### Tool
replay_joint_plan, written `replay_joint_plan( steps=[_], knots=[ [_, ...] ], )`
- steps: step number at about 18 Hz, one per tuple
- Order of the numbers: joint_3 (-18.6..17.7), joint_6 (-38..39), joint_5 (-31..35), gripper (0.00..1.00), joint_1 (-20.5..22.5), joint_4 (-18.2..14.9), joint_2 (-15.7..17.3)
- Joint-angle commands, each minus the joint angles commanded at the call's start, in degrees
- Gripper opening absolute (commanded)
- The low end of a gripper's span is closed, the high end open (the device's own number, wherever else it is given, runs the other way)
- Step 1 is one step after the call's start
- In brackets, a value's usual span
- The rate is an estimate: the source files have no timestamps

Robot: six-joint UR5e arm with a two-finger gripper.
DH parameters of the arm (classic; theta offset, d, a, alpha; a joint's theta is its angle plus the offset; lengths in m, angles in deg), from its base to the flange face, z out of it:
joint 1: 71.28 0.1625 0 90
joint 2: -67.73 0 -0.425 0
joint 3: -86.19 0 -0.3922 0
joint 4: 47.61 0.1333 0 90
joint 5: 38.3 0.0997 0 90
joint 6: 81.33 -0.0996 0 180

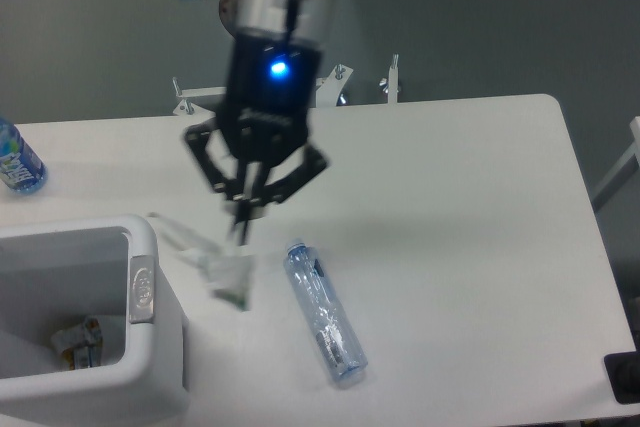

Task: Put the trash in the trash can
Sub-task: 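Swing the held tissue over the white bin and release it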

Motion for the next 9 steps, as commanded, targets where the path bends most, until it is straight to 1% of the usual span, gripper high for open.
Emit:
replay_joint_plan(
  steps=[2,6,7,8,9],
  knots=[
    [0.00,-0.44,0.26,0.00,-2.64,0.17,-1.32],
    [-0.35,-1.84,0.26,0.00,-5.37,0.18,-2.47],
    [-0.79,-1.85,0.26,0.02,-5.72,0.18,-2.73],
    [-0.88,-1.85,0.26,0.18,-5.99,0.18,-2.90],
    [-0.70,-1.85,0.26,0.45,-6.42,0.09,-2.99]
  ],
)
